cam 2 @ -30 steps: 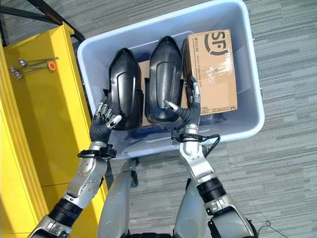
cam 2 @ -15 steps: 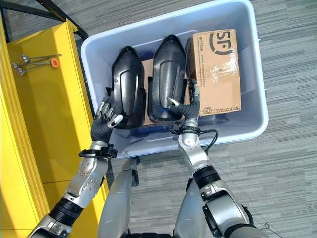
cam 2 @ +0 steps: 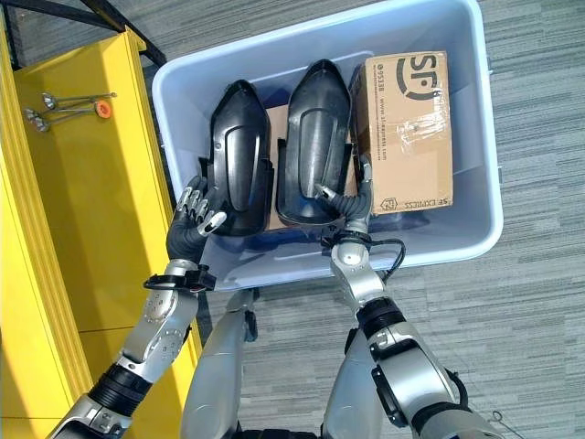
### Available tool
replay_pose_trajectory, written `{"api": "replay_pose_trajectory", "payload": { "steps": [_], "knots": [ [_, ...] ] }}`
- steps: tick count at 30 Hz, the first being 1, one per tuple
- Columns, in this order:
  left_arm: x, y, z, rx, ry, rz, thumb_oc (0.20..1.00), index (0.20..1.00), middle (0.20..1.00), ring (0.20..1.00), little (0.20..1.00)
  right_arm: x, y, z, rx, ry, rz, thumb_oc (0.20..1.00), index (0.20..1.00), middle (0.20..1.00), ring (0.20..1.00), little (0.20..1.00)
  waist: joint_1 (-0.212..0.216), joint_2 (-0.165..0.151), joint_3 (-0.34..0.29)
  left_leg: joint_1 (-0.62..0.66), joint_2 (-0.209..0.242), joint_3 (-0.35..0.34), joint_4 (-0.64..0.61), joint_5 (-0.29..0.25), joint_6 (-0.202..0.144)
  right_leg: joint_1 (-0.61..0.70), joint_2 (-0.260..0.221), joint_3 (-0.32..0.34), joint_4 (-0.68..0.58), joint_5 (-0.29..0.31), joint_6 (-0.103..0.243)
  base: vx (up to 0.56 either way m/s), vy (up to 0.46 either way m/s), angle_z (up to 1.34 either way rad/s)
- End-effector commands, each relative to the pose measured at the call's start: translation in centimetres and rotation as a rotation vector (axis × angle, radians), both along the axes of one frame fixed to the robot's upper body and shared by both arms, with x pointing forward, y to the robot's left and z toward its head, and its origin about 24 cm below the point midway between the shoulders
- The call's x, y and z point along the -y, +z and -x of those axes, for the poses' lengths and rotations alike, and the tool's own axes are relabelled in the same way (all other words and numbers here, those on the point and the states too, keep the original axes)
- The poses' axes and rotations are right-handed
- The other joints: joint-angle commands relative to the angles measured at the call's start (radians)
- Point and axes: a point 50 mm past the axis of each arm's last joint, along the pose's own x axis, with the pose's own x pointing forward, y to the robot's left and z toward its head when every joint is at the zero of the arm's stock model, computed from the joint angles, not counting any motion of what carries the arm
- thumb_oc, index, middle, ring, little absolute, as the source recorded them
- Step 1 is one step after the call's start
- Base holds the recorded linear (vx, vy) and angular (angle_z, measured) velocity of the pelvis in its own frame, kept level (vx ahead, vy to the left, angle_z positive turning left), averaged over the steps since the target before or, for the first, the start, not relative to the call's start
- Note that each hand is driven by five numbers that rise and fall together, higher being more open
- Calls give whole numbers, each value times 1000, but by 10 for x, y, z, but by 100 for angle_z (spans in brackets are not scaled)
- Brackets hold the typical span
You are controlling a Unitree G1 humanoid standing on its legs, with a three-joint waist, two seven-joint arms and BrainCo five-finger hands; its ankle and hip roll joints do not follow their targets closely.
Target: Move parts from the plastic box to the shelf.
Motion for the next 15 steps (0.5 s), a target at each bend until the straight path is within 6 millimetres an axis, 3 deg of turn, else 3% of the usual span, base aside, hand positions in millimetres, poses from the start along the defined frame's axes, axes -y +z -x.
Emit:
{"api": "replay_pose_trajectory", "payload": {
  "steps": [1,15],
  "knots": [
    [2,35,6,184,-39,18,1000,1000,1000,1000,1000,6,19,-7,62,-40,-62,1000,1000,1000,1000,1000,28,11,6,22,27,3,-2,-10,-12,-59,8,1,67,55,-34,0,0,0],
    [5,34,6,179,-63,22,1000,1000,1000,1000,1000,22,18,-20,-4,-124,-124,1000,1000,1000,1000,1000,46,24,7,5,24,5,3,-17,-11,-78,14,0,77,49,-35,0,0,0]
  ]
}}
